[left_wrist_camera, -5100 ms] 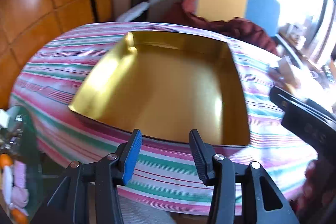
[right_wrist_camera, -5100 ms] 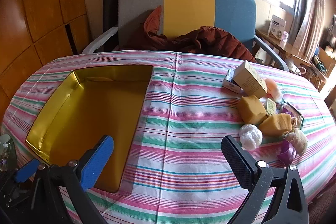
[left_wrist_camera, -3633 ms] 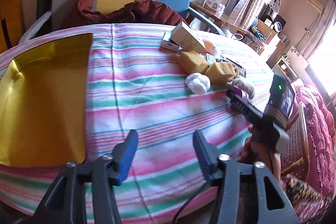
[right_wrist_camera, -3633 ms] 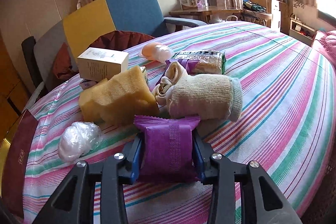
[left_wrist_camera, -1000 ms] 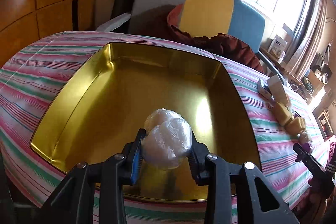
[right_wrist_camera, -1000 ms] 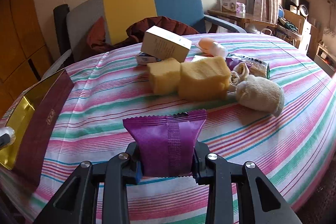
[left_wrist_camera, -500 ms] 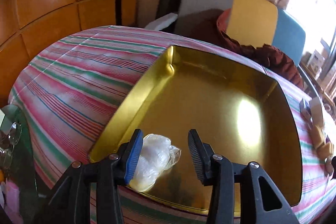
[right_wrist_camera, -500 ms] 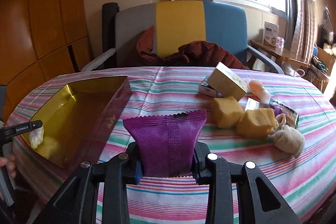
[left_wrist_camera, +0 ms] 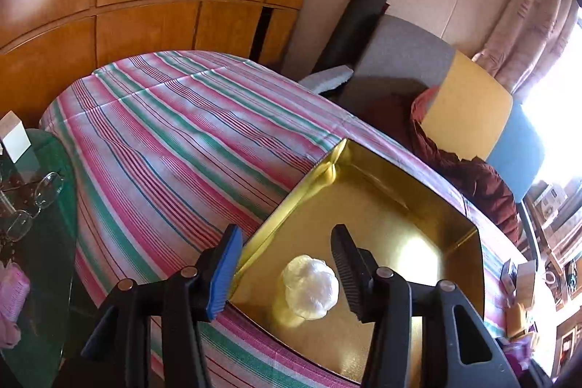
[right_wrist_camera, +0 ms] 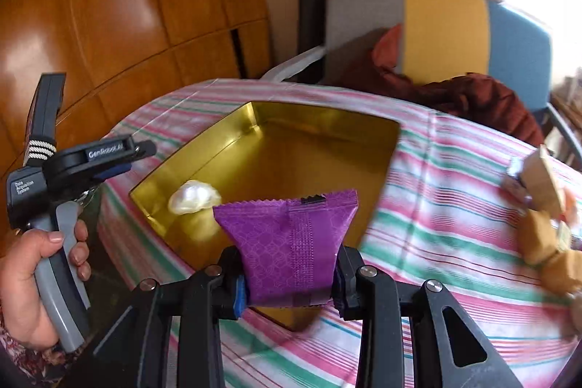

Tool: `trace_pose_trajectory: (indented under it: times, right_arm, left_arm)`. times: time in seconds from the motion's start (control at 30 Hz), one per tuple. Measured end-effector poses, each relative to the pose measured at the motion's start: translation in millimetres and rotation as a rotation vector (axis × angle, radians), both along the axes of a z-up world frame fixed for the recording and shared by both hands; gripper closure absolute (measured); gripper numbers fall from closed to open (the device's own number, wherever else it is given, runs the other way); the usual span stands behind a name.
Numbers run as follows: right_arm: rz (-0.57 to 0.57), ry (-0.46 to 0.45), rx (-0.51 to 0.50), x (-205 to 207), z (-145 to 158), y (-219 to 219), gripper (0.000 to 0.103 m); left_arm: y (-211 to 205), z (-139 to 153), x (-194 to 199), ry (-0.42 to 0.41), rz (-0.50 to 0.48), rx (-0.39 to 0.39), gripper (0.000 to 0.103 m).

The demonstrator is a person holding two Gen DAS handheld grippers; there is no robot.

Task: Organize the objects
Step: 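Lower the purple packet into the gold tray and open the right tool, then move both tools back over the remaining items on the cloth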

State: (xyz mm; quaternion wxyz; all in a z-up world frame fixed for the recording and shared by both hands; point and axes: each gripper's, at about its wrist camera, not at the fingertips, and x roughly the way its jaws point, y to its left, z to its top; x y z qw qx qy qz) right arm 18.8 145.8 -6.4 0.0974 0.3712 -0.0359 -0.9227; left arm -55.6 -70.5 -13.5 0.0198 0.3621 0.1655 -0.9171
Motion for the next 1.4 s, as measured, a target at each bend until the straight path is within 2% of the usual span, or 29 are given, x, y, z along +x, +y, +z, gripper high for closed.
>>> trace_pose_trajectory:
  times: [0.23, 0.53, 0.57, 0.6, 0.9, 1.07, 1.2, 1.4]
  right_arm:
    - [0.068, -0.086, 0.007, -41, -19, -41, 0.067]
    - [0.075, -0.191, -0.071, -77, -44, -60, 0.065]
    - [0.079, -0.199, -0.078, -78, -45, -62, 0.06]
    - [0.076, -0.204, -0.081, -79, -47, -63, 0.051]
    - [0.048, -0.07, -0.066, -51, -29, -55, 0.033]
    - [0.004, -0.018, -0.052, -39, -14, -42, 0.032]
    - [-0.05, 0.02, -0.041, -29, -3, -26, 0.026]
    - [-0.127, 0.055, -0.006, -14, 6, 5, 0.026]
  left_arm:
    - [-8, 5, 1, 0.012, 0.028, 0.024, 0.051]
    - [-8, 2, 2, 0.001, 0.028, 0.038, 0.051]
    - [-8, 2, 2, -0.001, 0.027, 0.038, 0.051]
    - [-8, 1, 2, -0.001, 0.027, 0.039, 0.051]
    - [-5, -2, 3, -0.011, 0.021, 0.04, 0.051]
    - [3, -3, 4, -0.015, -0.008, 0.038, 0.051]
    - [14, -4, 6, -0.016, -0.07, 0.056, 0.051]
    - [42, -6, 16, -0.015, -0.187, 0.033, 0.051]
